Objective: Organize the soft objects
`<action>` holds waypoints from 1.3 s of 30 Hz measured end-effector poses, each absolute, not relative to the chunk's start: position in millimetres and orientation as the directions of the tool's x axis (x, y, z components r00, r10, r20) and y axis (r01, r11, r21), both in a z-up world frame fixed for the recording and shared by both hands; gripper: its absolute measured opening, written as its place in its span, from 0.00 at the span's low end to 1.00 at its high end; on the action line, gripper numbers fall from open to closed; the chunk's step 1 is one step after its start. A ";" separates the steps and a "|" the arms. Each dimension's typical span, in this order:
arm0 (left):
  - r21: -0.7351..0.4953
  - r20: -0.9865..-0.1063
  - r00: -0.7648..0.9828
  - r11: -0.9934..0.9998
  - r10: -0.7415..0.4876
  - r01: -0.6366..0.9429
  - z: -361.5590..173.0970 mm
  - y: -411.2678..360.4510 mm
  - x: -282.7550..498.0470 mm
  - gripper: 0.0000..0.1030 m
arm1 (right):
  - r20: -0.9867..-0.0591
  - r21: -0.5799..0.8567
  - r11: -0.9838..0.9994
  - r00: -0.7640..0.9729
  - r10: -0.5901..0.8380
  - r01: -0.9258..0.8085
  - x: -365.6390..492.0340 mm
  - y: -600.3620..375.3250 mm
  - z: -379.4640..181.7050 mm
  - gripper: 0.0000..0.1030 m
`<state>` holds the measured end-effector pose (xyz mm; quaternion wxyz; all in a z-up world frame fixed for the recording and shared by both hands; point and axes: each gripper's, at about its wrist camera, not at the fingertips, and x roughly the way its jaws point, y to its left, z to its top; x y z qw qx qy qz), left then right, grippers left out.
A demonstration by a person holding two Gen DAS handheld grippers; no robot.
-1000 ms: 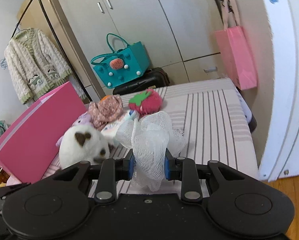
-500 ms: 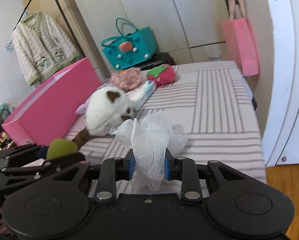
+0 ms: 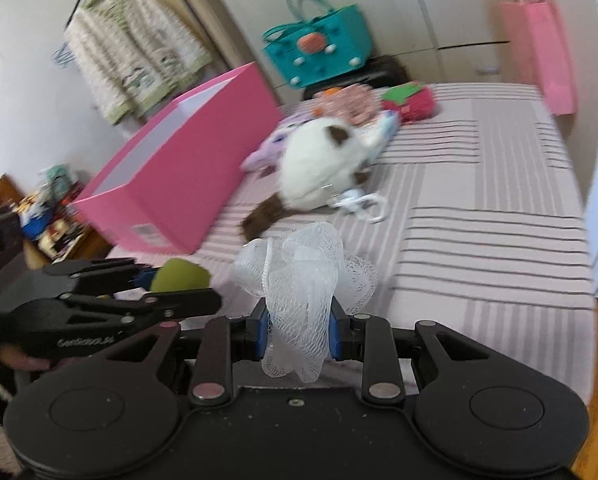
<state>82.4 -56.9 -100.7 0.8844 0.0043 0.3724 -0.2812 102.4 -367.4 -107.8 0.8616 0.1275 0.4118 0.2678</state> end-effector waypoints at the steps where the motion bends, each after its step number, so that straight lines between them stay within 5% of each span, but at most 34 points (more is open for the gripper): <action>1: -0.204 -0.670 0.556 0.843 -0.491 0.498 -99.1 -53.0 81.4 0.39 | -0.642 0.446 0.815 0.502 0.580 -0.371 100.6 -362.6 -106.2 0.32; 18: -0.232 -0.763 0.457 0.853 -0.457 0.467 -65.5 12.2 56.2 0.39 | -0.634 0.511 0.650 0.264 0.727 -0.563 87.7 -289.4 -77.3 0.32; 39: -0.176 -0.635 0.652 0.899 -0.414 0.400 4.2 89.4 85.7 0.39 | -0.537 0.415 0.578 0.323 0.779 -0.703 139.9 -236.5 -3.7 0.32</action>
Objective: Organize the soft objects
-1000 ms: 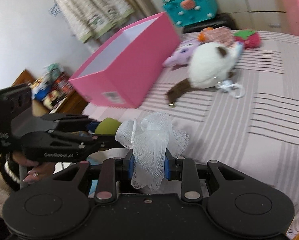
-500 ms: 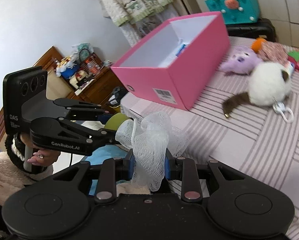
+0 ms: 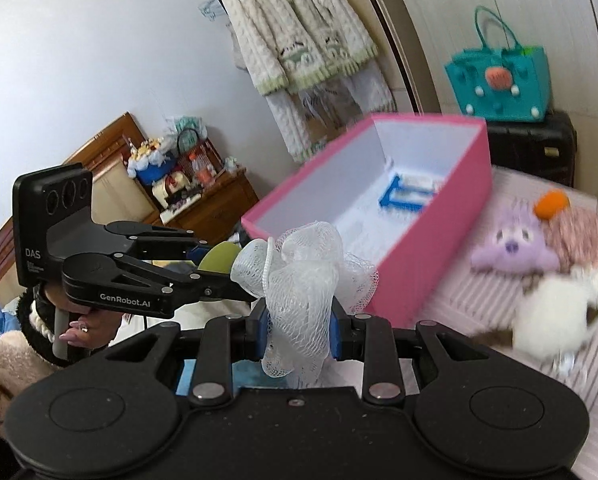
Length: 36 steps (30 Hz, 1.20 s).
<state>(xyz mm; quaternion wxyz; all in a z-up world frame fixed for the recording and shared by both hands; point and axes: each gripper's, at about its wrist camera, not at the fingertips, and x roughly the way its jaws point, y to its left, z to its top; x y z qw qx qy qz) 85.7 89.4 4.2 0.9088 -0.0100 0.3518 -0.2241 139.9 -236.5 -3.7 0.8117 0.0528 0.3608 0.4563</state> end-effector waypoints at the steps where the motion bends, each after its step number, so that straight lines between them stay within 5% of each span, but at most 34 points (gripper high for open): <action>1: -0.172 -0.628 0.662 0.902 -0.409 0.395 7.4 92.0 90.9 0.39 | -0.532 0.407 0.578 0.331 0.779 -0.707 144.0 -234.0 -1.6 0.32; 12: -0.107 -0.583 0.744 0.939 -0.325 0.326 4.9 97.9 181.9 0.39 | -0.494 0.242 0.630 0.466 0.734 -0.738 205.7 -189.0 11.7 0.32; 20: 0.060 -0.627 0.749 0.944 -0.216 0.323 -14.4 90.1 249.0 0.39 | -0.570 0.180 0.741 0.545 0.615 -0.647 277.7 -159.7 -3.9 0.34; 36: 0.142 -0.703 0.705 0.953 -0.092 0.266 -31.0 78.7 314.3 0.43 | -0.658 -0.124 0.779 0.639 0.399 -0.614 329.7 -105.4 -29.1 0.39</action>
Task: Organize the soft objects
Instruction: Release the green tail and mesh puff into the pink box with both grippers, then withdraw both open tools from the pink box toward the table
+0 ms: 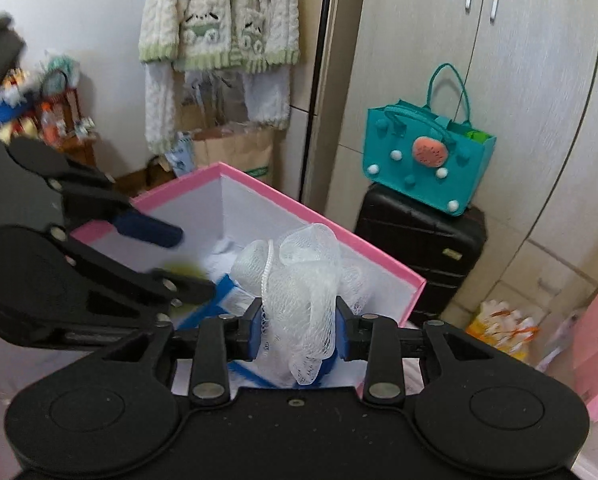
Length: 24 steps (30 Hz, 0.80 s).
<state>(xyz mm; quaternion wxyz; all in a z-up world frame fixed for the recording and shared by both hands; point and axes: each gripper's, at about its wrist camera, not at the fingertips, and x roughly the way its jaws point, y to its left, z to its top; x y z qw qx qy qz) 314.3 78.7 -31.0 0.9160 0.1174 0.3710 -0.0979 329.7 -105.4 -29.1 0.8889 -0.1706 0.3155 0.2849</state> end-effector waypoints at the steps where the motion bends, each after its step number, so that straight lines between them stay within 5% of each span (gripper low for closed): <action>1: 0.155 -0.700 0.710 0.953 -0.080 0.261 -31.3 77.2 313.4 0.45 | -0.659 -0.127 0.782 0.641 0.393 -0.610 331.5 -105.1 -29.9 0.41; 8: 0.150 -0.680 0.730 0.959 -0.075 0.239 -22.5 80.8 302.7 0.53 | -0.614 -0.053 0.809 0.658 0.436 -0.585 331.5 -125.0 -19.8 0.61; 24: 0.023 -0.698 0.679 0.941 -0.227 0.338 30.8 98.2 205.9 0.69 | -0.617 0.204 0.767 0.529 0.583 -0.608 252.7 -194.8 33.9 0.62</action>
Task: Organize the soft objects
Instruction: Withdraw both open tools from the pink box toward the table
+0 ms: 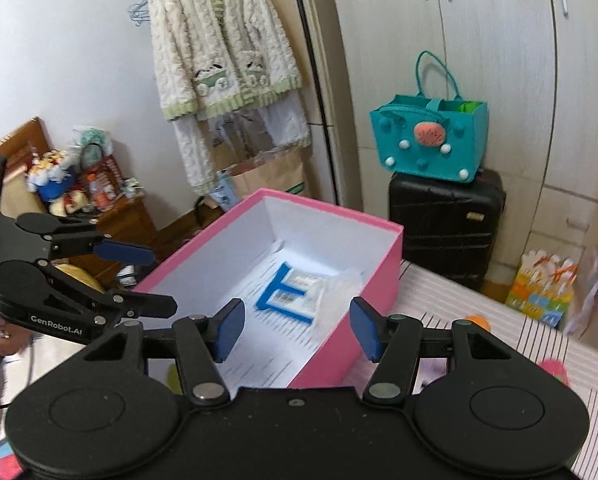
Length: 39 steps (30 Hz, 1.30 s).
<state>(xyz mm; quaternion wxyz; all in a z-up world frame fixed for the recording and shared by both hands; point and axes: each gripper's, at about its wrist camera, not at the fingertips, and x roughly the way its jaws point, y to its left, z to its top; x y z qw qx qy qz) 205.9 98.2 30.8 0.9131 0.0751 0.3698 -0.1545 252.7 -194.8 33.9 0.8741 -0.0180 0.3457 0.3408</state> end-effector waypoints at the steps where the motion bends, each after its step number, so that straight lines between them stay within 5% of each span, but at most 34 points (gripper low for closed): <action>1: 0.015 -0.701 0.672 0.937 -0.238 0.348 34.5 97.7 199.4 0.70 | -0.614 0.216 0.761 0.521 0.593 -0.612 246.6 -198.7 37.8 0.62; 7: -0.031 -0.696 0.651 0.918 -0.304 0.395 55.6 92.1 161.9 0.82 | -0.587 0.217 0.728 0.509 0.630 -0.651 206.3 -214.7 58.0 0.66; 11: -0.016 -0.680 0.665 0.913 -0.309 0.408 63.9 84.4 142.6 0.91 | -0.572 0.191 0.711 0.512 0.641 -0.677 182.0 -224.6 63.9 0.80; 26: 0.076 -0.666 0.669 0.862 -0.330 0.501 67.7 35.7 85.4 0.98 | -0.562 0.142 0.727 0.550 0.618 -0.672 118.6 -282.4 55.7 0.93; 39: 0.077 -0.767 0.541 0.788 -0.344 0.611 26.8 -14.3 85.0 1.00 | -0.621 0.087 0.782 0.580 0.527 -0.617 91.4 -311.2 12.6 0.94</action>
